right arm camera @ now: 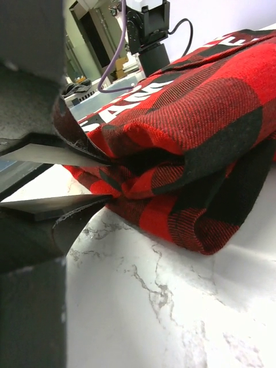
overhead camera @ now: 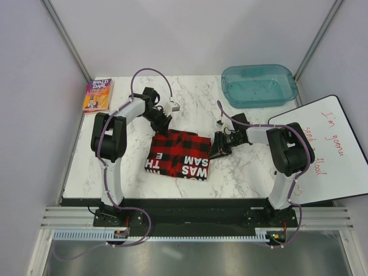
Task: Fold and stack the long sleeve shirts
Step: Fold the shirt
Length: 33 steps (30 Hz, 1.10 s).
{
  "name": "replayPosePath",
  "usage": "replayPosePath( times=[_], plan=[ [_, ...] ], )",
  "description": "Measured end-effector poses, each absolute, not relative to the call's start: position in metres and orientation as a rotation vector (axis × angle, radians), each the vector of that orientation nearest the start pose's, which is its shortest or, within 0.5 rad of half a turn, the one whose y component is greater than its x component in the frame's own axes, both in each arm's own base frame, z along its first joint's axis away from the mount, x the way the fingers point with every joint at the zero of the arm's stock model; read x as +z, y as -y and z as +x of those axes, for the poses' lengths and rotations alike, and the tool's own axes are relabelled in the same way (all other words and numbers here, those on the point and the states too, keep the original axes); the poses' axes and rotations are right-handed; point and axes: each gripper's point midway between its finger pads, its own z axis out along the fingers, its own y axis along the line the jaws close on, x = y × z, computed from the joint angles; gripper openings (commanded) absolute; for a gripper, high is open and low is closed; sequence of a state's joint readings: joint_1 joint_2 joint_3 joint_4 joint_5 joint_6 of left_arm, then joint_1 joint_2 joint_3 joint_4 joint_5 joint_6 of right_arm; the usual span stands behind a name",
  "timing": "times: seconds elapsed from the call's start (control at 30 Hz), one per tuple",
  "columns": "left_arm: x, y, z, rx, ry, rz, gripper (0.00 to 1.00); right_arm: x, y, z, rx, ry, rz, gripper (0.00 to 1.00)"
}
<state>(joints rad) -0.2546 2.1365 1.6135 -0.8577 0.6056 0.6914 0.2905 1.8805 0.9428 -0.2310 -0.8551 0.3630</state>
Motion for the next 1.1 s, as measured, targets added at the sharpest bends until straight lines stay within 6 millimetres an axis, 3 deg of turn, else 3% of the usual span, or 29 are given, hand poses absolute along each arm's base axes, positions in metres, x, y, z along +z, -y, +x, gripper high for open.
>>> replayPosePath(
  times=[0.47, 0.6, 0.7, 0.83, 1.1],
  plan=[
    [0.031, 0.181, 0.383, -0.779, -2.396, 1.306, 0.25, 0.027, -0.236, 0.275, 1.371, -2.74, -0.136, 0.35],
    [0.031, 0.18, 0.382, -0.778, -2.397, 1.305, 0.29, 0.023, -0.239, 0.276, 1.386, -2.75, -0.129, 0.34],
    [0.03, 0.18, 0.38, -0.782, -2.402, 1.304, 0.34, 0.023, -0.24, 0.276, 1.393, -2.752, -0.125, 0.23],
    [0.031, 0.179, 0.378, -0.783, -2.407, 1.299, 0.37, 0.023, -0.24, 0.275, 1.394, -2.755, -0.125, 0.0],
    [0.031, 0.177, 0.378, -0.777, -2.412, 1.29, 0.25, 0.028, -0.24, 0.277, 1.378, -2.767, -0.141, 0.0]
  ],
)
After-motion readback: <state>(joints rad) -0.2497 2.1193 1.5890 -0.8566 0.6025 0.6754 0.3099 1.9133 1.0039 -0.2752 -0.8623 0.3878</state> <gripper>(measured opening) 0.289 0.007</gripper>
